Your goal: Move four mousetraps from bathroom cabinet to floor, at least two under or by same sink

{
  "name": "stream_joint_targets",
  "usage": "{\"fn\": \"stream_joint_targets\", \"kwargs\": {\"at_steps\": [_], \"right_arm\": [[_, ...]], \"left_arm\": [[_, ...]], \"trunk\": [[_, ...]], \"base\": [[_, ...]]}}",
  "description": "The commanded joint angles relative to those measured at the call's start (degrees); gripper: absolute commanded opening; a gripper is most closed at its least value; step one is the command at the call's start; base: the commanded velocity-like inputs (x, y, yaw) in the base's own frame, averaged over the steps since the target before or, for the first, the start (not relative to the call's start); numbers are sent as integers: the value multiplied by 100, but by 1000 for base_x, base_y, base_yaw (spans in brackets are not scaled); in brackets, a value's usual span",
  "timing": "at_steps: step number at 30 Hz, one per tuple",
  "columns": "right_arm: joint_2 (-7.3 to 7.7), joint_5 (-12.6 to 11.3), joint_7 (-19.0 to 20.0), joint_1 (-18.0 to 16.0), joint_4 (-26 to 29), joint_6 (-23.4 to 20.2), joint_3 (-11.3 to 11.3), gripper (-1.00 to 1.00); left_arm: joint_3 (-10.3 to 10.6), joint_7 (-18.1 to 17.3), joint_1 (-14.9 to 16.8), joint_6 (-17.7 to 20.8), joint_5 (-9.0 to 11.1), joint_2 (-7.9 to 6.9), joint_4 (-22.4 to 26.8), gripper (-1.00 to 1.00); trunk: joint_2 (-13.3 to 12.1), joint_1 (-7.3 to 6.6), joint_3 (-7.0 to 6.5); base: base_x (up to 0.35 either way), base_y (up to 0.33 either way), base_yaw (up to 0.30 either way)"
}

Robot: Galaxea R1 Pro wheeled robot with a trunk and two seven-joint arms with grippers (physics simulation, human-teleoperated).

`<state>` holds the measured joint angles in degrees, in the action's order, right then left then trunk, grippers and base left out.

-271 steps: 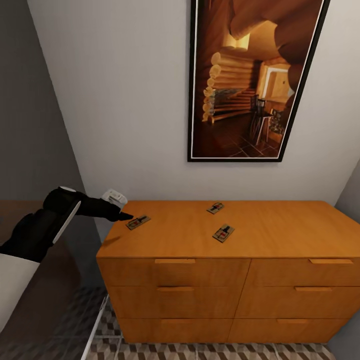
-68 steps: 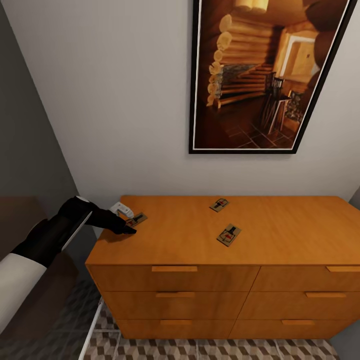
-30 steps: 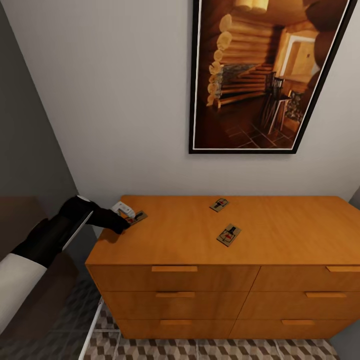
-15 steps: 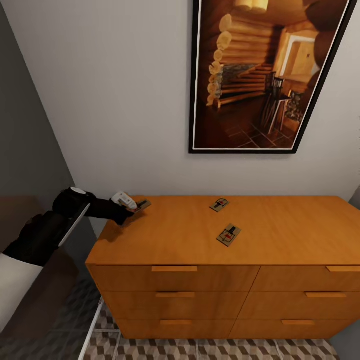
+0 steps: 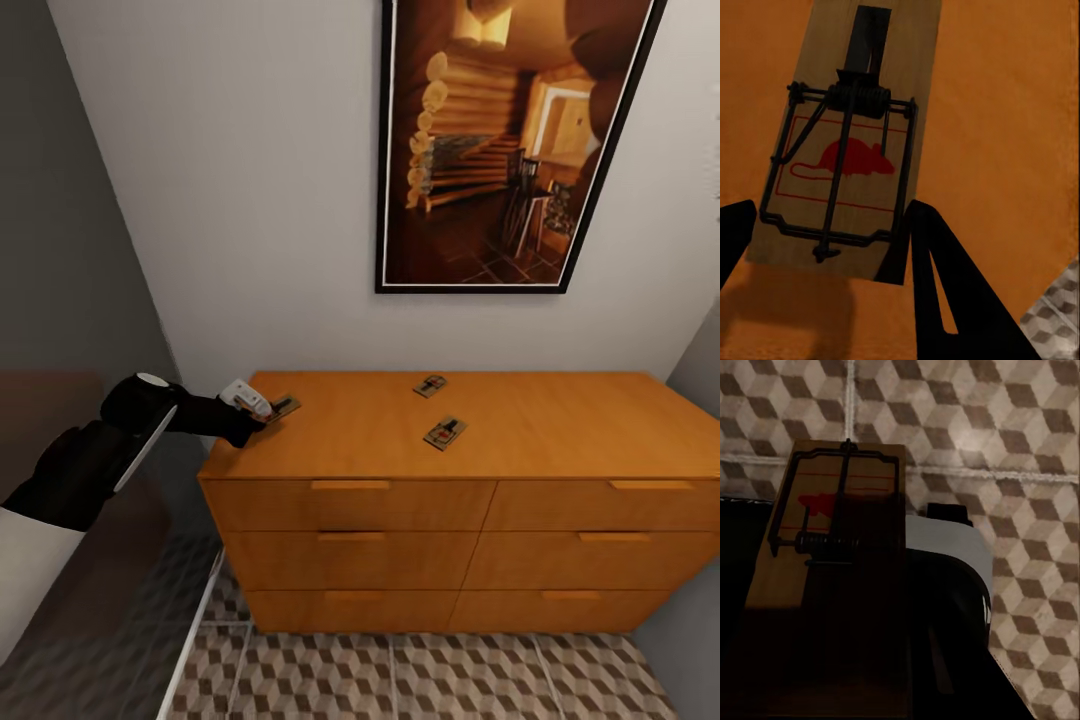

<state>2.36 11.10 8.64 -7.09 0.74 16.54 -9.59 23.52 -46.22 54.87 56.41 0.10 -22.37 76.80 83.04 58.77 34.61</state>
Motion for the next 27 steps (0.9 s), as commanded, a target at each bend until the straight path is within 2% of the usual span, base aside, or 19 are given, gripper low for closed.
{"fn": "stream_joint_targets", "kwargs": {"at_steps": [1, 12, 27], "right_arm": [[1, 33, 23, -3, -4, 16, -51, -100], [1, 33, 23, -3, -4, 16, -46, -100], [5, 33, 19, -3, 1, 16, -51, -100]], "left_arm": [[9, -16, 6, 20, -19, -5, 4, -100], [18, -17, 6, 20, -3, -5, -9, -100], [21, -12, 6, 11, -2, 3, -20, -100]], "trunk": [[4, -4, 6], [4, -4, 6], [4, -4, 6]], "base": [[-335, 0, 0], [-335, -18, 0], [-335, -137, 0]]}}
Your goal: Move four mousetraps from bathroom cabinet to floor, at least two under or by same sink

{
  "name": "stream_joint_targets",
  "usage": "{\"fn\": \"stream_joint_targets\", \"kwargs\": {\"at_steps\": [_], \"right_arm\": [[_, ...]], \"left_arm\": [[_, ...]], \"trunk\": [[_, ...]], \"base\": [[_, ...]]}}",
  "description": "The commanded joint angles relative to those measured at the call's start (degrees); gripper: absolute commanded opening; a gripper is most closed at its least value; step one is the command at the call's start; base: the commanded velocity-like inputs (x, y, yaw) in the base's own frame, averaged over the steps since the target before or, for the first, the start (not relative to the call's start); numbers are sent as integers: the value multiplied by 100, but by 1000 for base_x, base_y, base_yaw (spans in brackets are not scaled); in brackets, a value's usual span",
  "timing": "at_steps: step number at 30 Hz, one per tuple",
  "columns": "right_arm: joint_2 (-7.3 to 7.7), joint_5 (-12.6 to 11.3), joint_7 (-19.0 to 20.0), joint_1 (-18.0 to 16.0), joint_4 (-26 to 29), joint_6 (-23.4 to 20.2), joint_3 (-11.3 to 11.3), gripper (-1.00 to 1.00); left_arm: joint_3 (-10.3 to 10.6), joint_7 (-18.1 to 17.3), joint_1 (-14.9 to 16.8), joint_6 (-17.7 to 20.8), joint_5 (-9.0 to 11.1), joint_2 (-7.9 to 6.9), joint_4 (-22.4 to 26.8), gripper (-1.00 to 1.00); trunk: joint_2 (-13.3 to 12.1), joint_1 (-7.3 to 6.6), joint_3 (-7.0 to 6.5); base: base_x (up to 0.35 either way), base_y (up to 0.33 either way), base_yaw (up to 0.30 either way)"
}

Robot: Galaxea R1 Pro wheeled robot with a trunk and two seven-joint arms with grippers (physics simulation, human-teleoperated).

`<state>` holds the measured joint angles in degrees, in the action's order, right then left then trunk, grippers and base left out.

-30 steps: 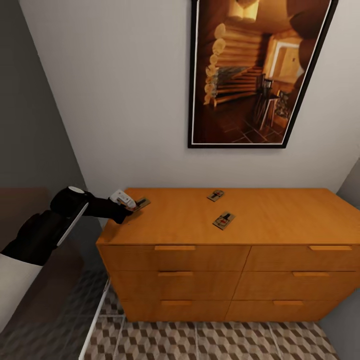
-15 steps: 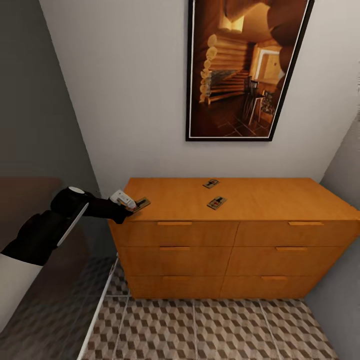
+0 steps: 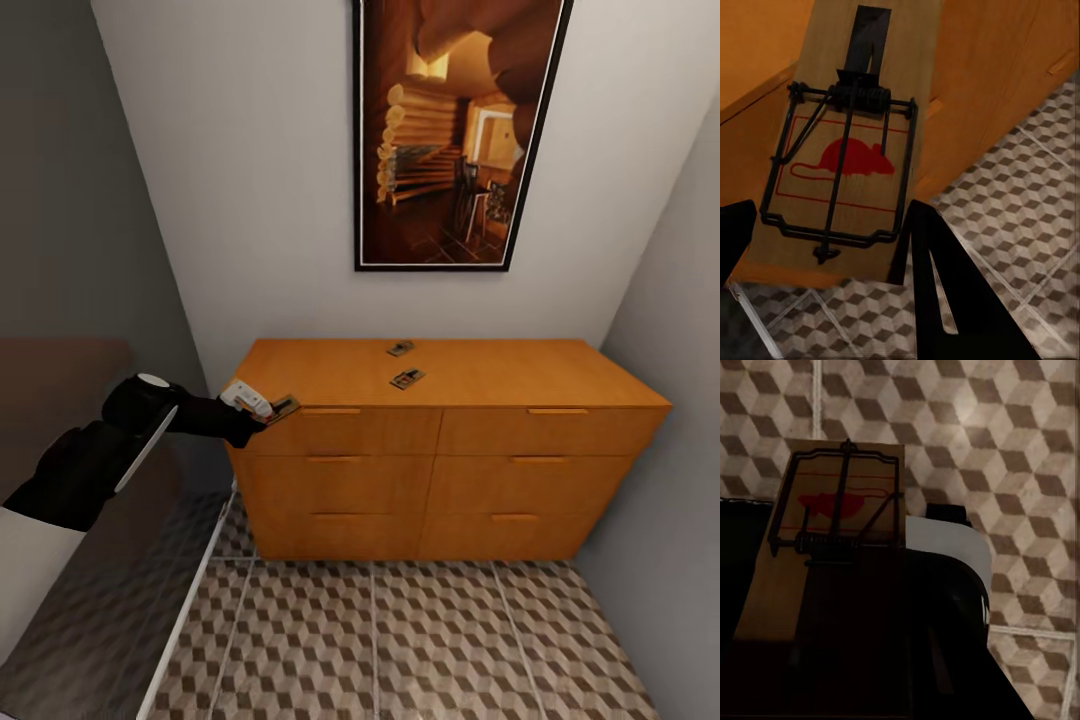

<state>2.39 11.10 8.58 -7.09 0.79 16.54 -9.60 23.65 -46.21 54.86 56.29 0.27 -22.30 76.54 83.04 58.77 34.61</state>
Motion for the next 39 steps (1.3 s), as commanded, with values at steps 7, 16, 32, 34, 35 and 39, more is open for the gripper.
{"fn": "stream_joint_targets", "kwargs": {"at_steps": [7, 16, 32, 34, 35, 39], "right_arm": [[5, 33, 26, -3, -4, 16, -51, -100], [13, 33, 17, -3, 4, 16, -52, -100], [51, 30, -13, -3, 33, 45, -78, -100], [51, 26, -37, -3, 37, 54, -83, -100], [51, 25, -45, -3, 40, 56, -84, -100], [51, 24, -56, -3, 46, 70, -89, -100]], "left_arm": [[10, -15, 7, 23, -19, -4, 2, -100], [17, -25, 5, 11, 0, -9, -248, -100], [17, 345, -142, -3807, 7, 829, -5195, -100], [17, 742, -142, -4350, 8, 1003, -5875, -100], [17, 934, -142, -4619, 6, 1109, -6252, -100], [17, 1492, -144, -5696, -8, 1504, -7673, -100]], "trunk": [[3, -4, 6], [3, -4, 6], [3, -4, 6], [3, -4, 6], [3, -4, 6], [3, -4, 6]], "base": [[-335, -147, 0], [-117, -57, 0], [-1, -1, 0], [0, 0, 0], [0, 0, 0], [0, 0, 0]]}}
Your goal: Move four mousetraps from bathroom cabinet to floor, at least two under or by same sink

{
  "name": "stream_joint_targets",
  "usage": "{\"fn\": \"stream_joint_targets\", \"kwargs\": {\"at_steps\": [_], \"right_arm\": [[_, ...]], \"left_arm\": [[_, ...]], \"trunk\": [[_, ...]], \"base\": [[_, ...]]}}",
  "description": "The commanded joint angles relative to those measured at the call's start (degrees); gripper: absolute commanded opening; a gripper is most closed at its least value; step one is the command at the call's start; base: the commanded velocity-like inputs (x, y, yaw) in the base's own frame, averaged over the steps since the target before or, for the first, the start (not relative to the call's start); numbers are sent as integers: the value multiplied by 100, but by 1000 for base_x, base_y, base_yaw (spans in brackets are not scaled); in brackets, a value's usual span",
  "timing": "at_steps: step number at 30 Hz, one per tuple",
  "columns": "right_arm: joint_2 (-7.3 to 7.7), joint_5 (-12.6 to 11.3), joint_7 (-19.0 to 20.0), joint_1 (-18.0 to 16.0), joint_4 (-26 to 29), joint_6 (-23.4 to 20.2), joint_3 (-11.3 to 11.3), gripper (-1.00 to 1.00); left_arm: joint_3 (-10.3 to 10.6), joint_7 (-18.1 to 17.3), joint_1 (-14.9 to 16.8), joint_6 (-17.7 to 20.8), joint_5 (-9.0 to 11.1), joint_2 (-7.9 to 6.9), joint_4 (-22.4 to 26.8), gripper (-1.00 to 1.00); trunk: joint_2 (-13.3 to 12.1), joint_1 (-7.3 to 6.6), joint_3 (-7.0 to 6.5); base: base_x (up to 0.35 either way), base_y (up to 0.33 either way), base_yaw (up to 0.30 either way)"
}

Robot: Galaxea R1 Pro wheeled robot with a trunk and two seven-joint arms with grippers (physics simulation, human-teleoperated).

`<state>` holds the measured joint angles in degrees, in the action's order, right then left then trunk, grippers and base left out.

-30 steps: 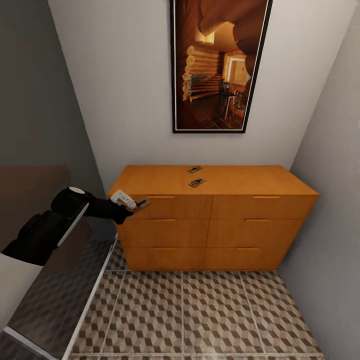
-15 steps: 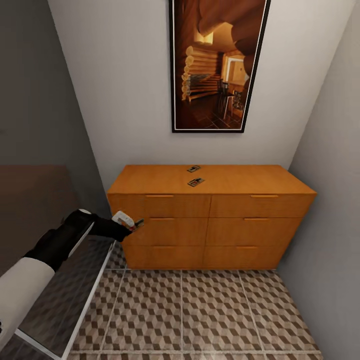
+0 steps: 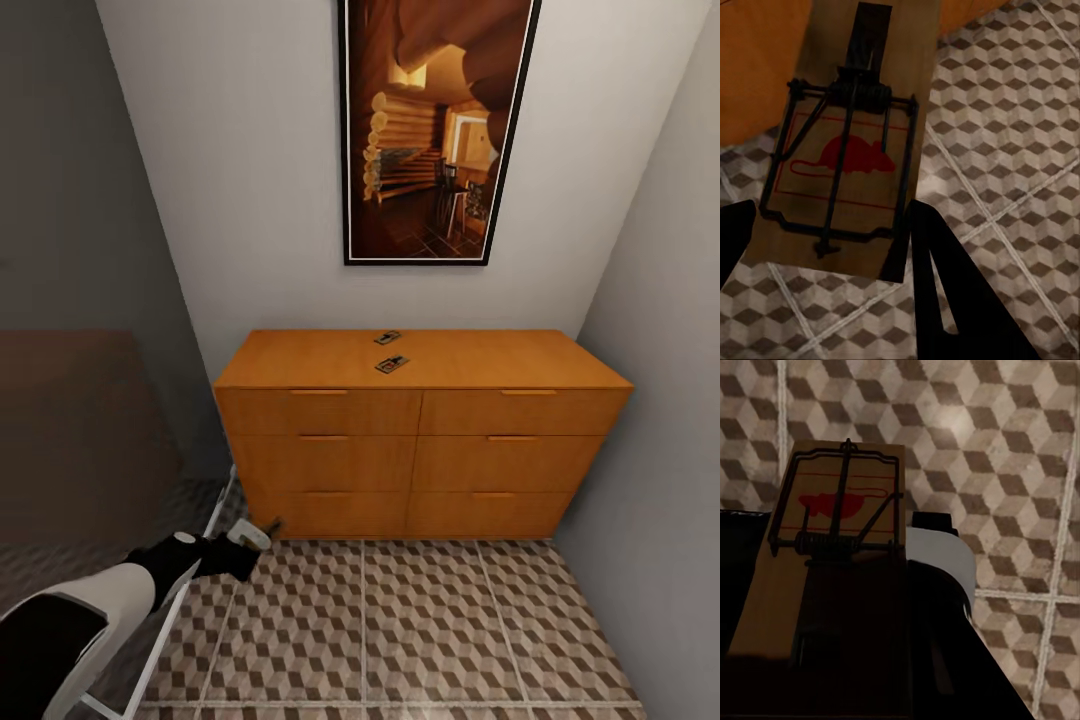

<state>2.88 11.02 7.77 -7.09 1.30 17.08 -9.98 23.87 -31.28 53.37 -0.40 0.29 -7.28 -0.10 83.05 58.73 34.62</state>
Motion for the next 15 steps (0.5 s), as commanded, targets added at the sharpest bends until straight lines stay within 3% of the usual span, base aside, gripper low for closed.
{"fn": "stream_joint_targets", "kwargs": {"at_steps": [1, 5, 9, 13, 15], "right_arm": [[2, 32, 24, -3, -2, 24, -53, -100], [26, 32, 23, -3, 26, 236, -63, -100], [64, 32, 23, -3, 356, 451, -66, -100], [71, 35, 17, -3, 957, 462, -72, -100], [71, 39, 1, -3, 1279, 454, -73, -100]], "left_arm": [[-5, 103, -15, -223, -9, 44, -165, -100], [-13, 719, -403, -627, 9, 52, -393, -100], [-17, 1441, -847, -1593, 35, 1, -431, -100], [-26, 1628, -1290, -2104, 94, -93, -438, -100], [-30, 1656, -1541, -2331, 349, -129, -444, -100]], "trunk": [[3, 0, 5], [3, 0, 5], [3, 0, 5], [3, 0, 5], [3, 0, 5]], "base": [[0, 0, 0], [0, 0, 0], [0, 0, 0], [0, 0, 0], [0, 0, 0]]}}
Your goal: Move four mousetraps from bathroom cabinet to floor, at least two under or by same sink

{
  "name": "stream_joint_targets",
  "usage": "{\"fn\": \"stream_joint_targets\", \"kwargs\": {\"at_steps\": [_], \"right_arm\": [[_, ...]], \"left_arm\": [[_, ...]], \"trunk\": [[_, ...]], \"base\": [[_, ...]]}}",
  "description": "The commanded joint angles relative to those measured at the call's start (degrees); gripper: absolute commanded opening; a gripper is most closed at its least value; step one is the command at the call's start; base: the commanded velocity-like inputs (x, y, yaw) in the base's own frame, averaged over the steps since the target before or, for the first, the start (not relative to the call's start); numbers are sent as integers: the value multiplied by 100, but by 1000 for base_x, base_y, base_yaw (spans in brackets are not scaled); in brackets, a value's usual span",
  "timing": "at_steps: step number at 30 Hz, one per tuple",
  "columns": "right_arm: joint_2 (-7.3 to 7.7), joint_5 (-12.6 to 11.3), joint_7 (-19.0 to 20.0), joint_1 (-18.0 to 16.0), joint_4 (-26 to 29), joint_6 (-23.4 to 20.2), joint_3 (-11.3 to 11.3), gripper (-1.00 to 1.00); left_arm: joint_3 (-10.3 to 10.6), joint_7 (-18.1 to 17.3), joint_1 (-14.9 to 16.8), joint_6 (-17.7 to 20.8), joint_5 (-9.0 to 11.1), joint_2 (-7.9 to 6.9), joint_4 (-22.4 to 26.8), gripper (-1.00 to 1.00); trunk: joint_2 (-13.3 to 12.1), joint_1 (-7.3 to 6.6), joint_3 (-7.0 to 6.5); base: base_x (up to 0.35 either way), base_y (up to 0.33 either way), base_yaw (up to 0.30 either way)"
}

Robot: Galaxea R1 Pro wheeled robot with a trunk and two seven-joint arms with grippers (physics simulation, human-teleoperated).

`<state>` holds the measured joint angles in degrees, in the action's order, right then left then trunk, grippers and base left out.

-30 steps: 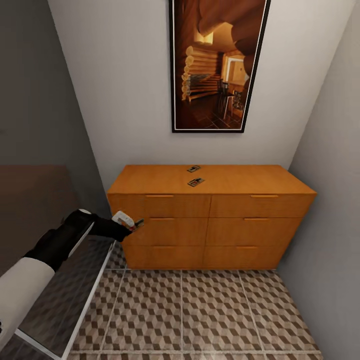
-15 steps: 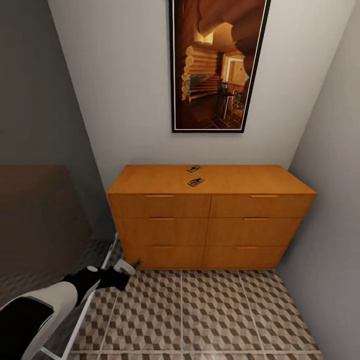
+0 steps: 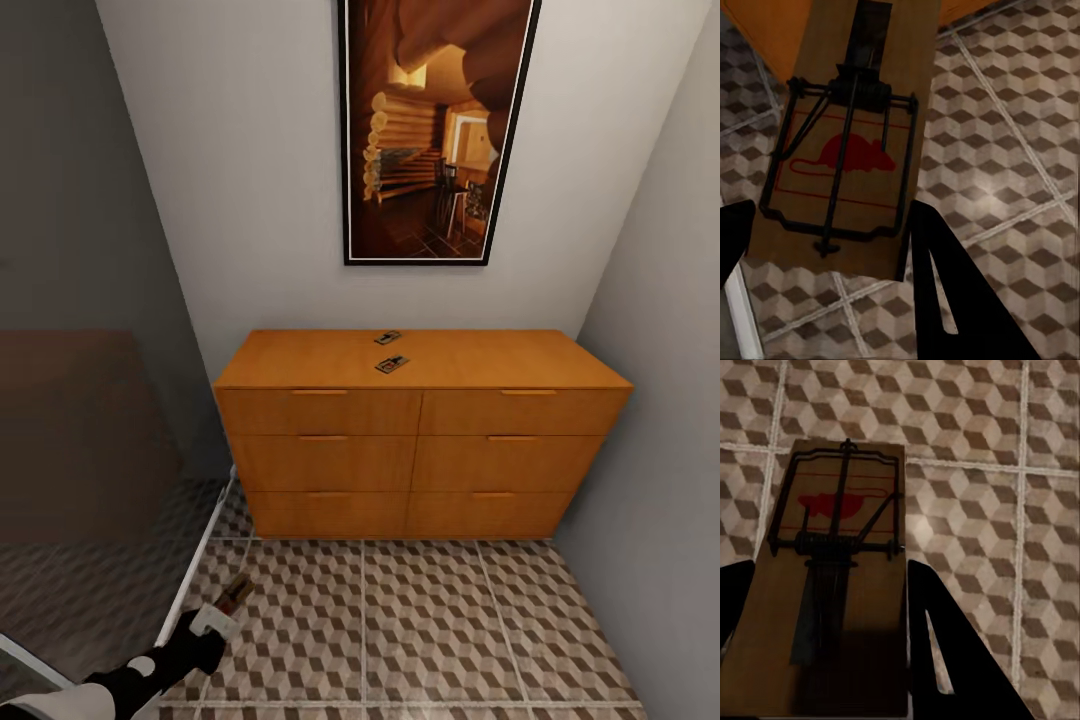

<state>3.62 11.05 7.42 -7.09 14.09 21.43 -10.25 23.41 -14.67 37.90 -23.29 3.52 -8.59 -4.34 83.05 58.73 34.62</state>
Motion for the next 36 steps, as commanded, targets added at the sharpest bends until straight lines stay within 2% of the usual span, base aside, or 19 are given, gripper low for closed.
{"fn": "stream_joint_targets", "kwargs": {"at_steps": [1, 3, 5, 8, 10, 11, 14, 18, 21, 24, 27, 34, 36], "right_arm": [[-4, 36, 23, -3, 62, 15, -47, -100], [-11, 37, -108, -3, 319, -32, -43, -100], [-30, 32, -378, 1, 641, -233, -40, -100], [-41, 18, -585, 0, 1029, -610, -39, -100], [-42, 10, -623, -2, 1236, -760, -39, -100], [-44, 7, -640, -2, 1437, -865, -38, -100], [-59, 4, -644, -4, 1810, -1096, -38, -100], [-76, 5, -640, -16, 2057, -1474, -33, -100], [-76, 10, -654, -25, 2277, -1598, -25, -100], [-70, 11, -656, -28, 2625, -1686, -22, -100], [-65, 11, -623, -29, 2729, -1660, -6, -100], [-83, 29, -603, -29, 2535, -987, 17, -100], [-75, 32, -604, -29, 2495, -907, 7, -100]], "left_arm": [[16, 1, -45, -95, 98, -2, -21, -100], [15, 104, -250, -308, 396, -13, -22, -100], [15, 436, -508, -565, 707, -16, -23, -100], [14, 831, -808, -1226, 899, 2, -23, -100], [14, 990, -928, -1532, 937, 26, -23, -100], [14, 1138, -1029, -1740, 956, 64, -23, -100], [14, 1473, -1164, -2023, 972, 208, -23, -100], [9, 2039, -1224, -2194, 976, 372, -18, -100], [0, 2375, -1237, -2229, 982, 501, -10, -100], [-2, 2477, -1240, -2239, 1024, 618, -13, -100], [-3, 2503, -1241, -2232, 1040, 653, -14, -100], [-3, 2510, -1249, -2193, 1051, 665, -19, -100], [-3, 2505, -1249, -2197, 1050, 665, -22, -100]], "trunk": [[3, 0, 5], [3, 0, 5], [3, 0, 5], [3, 0, 5], [3, 0, 5], [3, 0, 5], [3, 0, 5], [3, 0, 5], [3, 0, 5], [3, 0, 5], [3, 0, 5], [3, 0, 5], [3, 0, 5]], "base": [[0, 0, 0], [0, 0, 0], [0, 0, 0], [0, 0, 0], [0, 0, 0], [0, 0, 0], [0, 0, 0], [0, 0, 0], [0, 0, 0], [0, 0, 0], [0, 0, 0], [0, 0, 0], [0, 0, 0]]}}
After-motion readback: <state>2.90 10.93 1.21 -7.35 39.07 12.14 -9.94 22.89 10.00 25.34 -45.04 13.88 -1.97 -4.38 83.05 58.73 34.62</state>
